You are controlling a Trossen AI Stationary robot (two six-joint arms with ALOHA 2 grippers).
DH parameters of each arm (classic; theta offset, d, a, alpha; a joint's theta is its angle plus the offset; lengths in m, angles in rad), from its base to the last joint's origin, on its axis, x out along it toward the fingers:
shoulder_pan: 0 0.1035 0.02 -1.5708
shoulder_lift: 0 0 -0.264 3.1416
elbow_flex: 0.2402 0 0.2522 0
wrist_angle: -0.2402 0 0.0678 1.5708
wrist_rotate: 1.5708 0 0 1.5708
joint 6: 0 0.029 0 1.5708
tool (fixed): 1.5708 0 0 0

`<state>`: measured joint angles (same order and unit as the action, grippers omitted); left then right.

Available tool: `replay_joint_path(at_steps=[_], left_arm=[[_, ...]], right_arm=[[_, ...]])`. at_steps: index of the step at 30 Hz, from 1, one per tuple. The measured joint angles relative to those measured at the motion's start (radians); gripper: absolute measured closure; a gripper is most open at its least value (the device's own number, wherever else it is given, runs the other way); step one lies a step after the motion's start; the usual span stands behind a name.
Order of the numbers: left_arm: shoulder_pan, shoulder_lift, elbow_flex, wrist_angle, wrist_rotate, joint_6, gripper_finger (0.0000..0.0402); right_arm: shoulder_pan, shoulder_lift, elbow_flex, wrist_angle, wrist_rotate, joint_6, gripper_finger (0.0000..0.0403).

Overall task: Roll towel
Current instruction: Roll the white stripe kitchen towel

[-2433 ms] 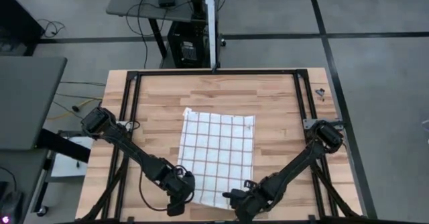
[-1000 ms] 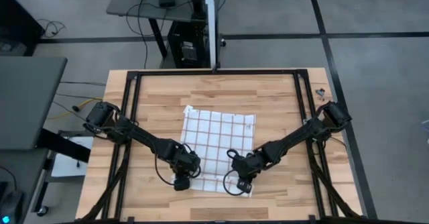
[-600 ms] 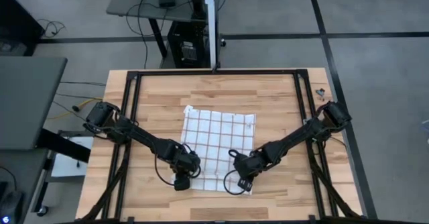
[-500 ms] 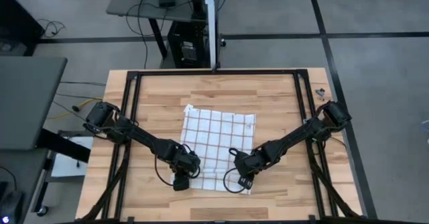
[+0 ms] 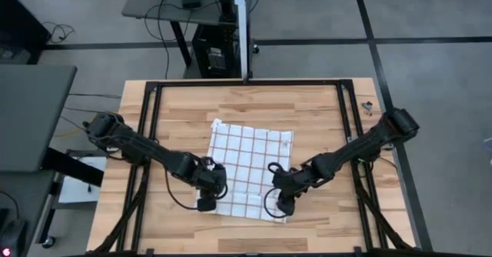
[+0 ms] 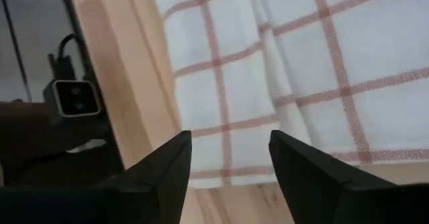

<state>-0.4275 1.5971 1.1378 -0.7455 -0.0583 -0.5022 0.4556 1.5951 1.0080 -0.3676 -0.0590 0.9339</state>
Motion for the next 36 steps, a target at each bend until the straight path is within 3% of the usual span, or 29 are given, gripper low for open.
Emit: replay_joint_path(at_steps=[4, 8, 13, 16, 21, 36], left_arm=[[-0.038, -0.004, -0.001, 0.033, -0.007, 0.005, 0.0319], [-0.091, -0.005, -0.056, 0.162, -0.015, 0.0, 0.0319], [-0.128, -0.005, -0.133, 0.194, -0.08, -0.081, 0.0319], [-0.138, -0.007, -0.192, 0.277, -0.054, -0.102, 0.0319], [-0.141, -0.007, -0.313, 0.463, 0.113, -0.16, 0.0321], [-0.115, -0.013, -0.498, 0.621, 0.06, -0.171, 0.0335]], right_arm=[[0.036, -0.011, 0.0, 0.079, 0.07, -0.006, 0.0225], [0.078, 0.059, 0.004, 0.202, 0.108, 0.0, 0.0245], [0.104, 0.195, 0.0, 0.314, 0.107, 0.029, 0.034], [0.096, 0.265, 0.001, 0.455, 0.056, 0.012, 0.0391], [0.072, 0.326, 0.001, 0.531, -0.013, 0.032, 0.0401], [0.101, 0.329, -0.184, 0.719, -0.03, 0.178, 0.0403]])
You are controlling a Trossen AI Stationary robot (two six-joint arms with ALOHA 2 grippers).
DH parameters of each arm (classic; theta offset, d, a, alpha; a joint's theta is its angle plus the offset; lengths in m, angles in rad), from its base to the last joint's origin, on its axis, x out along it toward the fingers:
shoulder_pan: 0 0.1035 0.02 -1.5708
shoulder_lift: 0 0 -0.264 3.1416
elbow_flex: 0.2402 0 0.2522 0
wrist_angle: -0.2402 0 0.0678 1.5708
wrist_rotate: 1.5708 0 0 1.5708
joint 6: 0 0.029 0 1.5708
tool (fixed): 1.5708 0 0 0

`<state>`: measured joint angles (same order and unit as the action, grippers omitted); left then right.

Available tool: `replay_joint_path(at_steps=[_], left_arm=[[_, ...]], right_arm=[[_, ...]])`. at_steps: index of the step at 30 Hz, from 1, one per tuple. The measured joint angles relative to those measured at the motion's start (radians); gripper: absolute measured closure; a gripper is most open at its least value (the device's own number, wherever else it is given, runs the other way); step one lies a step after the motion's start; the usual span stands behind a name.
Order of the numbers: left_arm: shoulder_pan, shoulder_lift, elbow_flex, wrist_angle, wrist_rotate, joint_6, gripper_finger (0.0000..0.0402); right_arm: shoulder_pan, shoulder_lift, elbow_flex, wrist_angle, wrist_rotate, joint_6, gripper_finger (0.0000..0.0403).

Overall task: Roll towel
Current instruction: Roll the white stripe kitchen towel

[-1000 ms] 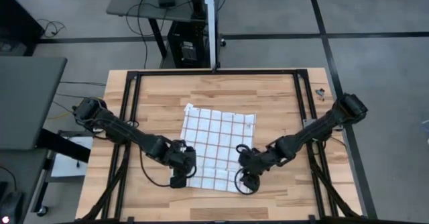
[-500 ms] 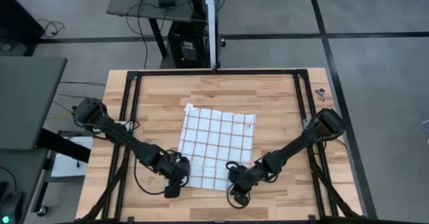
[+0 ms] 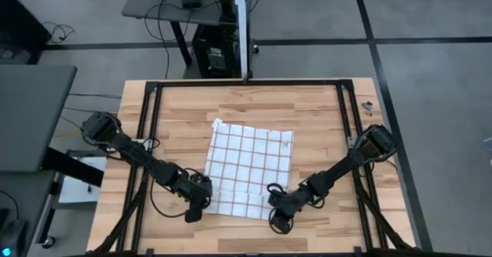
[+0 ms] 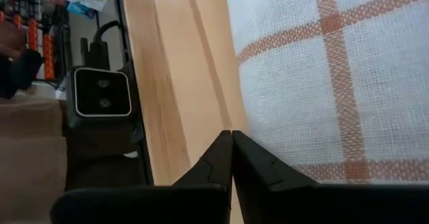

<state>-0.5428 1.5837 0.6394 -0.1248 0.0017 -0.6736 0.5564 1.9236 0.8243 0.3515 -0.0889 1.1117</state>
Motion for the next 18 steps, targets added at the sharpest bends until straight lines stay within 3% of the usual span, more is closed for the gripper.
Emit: replay_joint_path(at_steps=[10, 18], left_arm=[[0.016, -0.123, 0.02, -0.086, -0.03, -0.001, 0.0335], [0.017, -0.3, 0.068, -0.084, -0.028, -0.019, 0.0335]], right_arm=[[-0.001, -0.074, -0.014, -0.056, -0.048, 0.011, 0.0403], [0.007, -0.246, -0.009, -0.021, -0.045, 0.011, 0.0403]])
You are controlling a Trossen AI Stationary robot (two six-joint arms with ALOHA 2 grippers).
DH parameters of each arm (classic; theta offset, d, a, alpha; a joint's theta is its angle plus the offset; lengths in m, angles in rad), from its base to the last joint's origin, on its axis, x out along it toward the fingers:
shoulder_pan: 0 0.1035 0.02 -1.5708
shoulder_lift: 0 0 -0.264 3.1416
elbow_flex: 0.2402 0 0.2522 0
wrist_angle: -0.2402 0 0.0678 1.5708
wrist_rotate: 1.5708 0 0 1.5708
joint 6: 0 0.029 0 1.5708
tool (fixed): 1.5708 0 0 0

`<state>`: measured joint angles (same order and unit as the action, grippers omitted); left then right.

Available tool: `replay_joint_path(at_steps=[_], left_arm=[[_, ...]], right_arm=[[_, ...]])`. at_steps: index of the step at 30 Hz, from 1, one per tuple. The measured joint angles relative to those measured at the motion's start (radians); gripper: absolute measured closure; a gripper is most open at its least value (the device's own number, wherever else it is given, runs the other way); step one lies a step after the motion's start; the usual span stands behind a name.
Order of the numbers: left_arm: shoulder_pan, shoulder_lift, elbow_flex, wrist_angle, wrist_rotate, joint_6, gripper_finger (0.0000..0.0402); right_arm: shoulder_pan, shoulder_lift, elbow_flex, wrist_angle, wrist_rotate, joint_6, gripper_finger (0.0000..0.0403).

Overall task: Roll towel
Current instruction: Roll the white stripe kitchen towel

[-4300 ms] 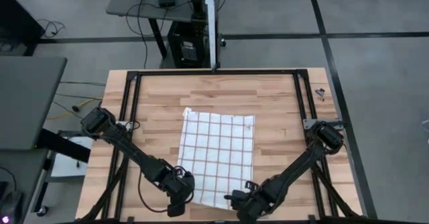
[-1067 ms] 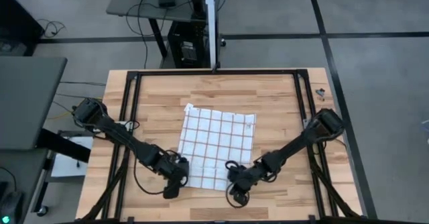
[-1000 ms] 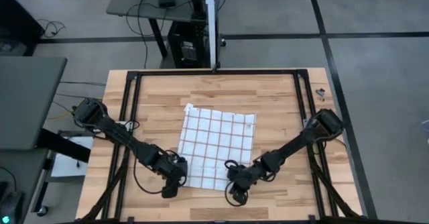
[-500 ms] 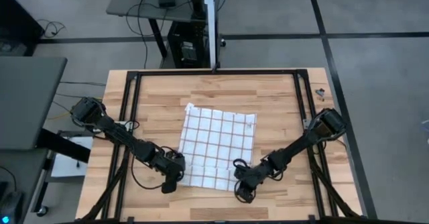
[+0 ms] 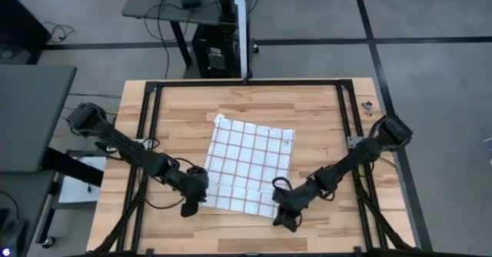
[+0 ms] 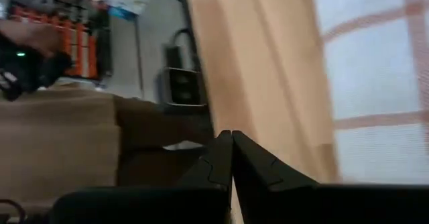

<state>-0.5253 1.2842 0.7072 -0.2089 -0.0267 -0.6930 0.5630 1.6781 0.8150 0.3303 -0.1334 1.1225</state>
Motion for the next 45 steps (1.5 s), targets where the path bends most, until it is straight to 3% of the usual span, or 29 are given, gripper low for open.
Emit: replay_joint_path(at_steps=[7, 13, 16, 19, 23, 26, 30, 32, 37, 45], left_arm=[[0.054, -0.05, 0.007, 0.115, -0.037, 0.042, 0.0333], [0.129, -0.048, 0.2, -0.173, 0.073, 0.144, 0.0302], [0.11, -0.036, 0.349, -0.32, 0.038, 0.206, 0.0274], [0.043, 0.006, 0.502, -0.469, -0.083, 0.262, 0.025], [-0.067, 0.105, 0.643, -0.646, -0.266, 0.293, 0.0231], [-0.137, 0.177, 0.69, -0.711, -0.362, 0.29, 0.0224], [-0.214, 0.258, 0.699, -0.749, -0.44, 0.247, 0.0221], [-0.247, 0.308, 0.698, -0.783, -0.481, 0.214, 0.0221], [-0.309, 0.441, 0.698, -0.79, -0.537, 0.183, 0.0221], [-0.333, 0.603, 0.698, -0.777, -0.56, 0.089, 0.0221]], right_arm=[[-0.047, -0.048, 0.0, 0.03, 0.067, 0.047, 0.0401], [-0.115, -0.09, 0.069, 0.137, 0.061, -0.072, 0.0342], [-0.117, -0.12, 0.152, 0.134, 0.062, -0.168, 0.0297], [-0.093, -0.126, 0.267, 0.057, 0.082, -0.316, 0.0249], [-0.014, -0.116, 0.457, -0.289, 0.244, -0.529, 0.0206], [0.058, -0.101, 0.569, -0.625, 0.479, -0.648, 0.0196], [0.149, -0.102, 0.589, -0.909, 0.814, -0.618, 0.0198], [0.19, -0.1, 0.575, -1.002, 0.906, -0.554, 0.0199], [0.231, -0.012, 0.539, -1.027, 0.925, -0.443, 0.02], [0.239, 0.187, 0.539, -0.877, 0.924, -0.364, 0.02]])
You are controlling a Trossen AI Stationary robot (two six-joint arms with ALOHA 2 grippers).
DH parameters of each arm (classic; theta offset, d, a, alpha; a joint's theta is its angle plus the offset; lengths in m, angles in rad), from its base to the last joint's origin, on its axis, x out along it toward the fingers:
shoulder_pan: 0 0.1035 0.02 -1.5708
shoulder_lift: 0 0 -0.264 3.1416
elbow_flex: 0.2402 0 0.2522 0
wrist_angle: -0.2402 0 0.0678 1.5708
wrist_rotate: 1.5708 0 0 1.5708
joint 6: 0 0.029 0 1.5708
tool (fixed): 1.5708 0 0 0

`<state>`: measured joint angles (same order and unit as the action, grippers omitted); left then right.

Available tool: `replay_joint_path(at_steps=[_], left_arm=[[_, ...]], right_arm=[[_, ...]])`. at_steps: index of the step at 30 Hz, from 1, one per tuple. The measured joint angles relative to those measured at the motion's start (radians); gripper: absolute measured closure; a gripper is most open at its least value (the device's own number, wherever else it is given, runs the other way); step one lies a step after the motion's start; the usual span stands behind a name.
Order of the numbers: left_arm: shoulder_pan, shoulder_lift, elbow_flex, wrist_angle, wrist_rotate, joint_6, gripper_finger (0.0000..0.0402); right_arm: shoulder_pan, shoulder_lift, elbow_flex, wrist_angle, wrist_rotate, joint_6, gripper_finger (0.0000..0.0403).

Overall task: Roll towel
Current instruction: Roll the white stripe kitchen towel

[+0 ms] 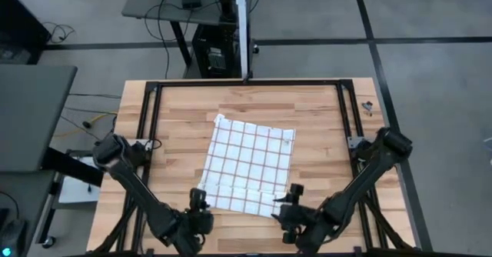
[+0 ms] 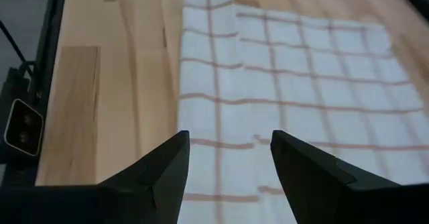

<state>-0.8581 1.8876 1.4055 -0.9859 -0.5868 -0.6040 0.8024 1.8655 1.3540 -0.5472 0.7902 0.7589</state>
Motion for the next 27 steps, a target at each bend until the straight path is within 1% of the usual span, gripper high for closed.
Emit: replay_joint_path(at_steps=[2, 7, 10, 15, 21, 27], left_arm=[[0.001, 0.02, 0.0, 0.0, -0.022, -0.019, 0.0221], [0.005, 0.083, 0.0, 0.017, -0.028, -0.024, 0.0221], [0.005, 0.131, 0.0, 0.015, -0.023, -0.022, 0.0221], [0.018, 0.185, 0.0, 0.012, -0.021, -0.084, 0.0221], [0.047, 0.205, -0.003, 0.006, -0.026, -0.116, 0.0221], [0.071, 0.203, -0.046, 0.021, -0.038, -0.112, 0.0221]], right_arm=[[0.0, 0.031, 0.0, 0.037, -0.002, 0.031, 0.02], [0.0, 0.085, 0.0, 0.101, -0.005, 0.065, 0.02], [0.0, 0.088, 0.0, 0.11, -0.005, 0.064, 0.02], [-0.006, 0.087, 0.001, 0.111, -0.005, 0.058, 0.02], [-0.006, 0.087, 0.001, 0.115, -0.005, 0.056, 0.02], [-0.006, 0.087, 0.001, 0.115, -0.005, 0.056, 0.02]])
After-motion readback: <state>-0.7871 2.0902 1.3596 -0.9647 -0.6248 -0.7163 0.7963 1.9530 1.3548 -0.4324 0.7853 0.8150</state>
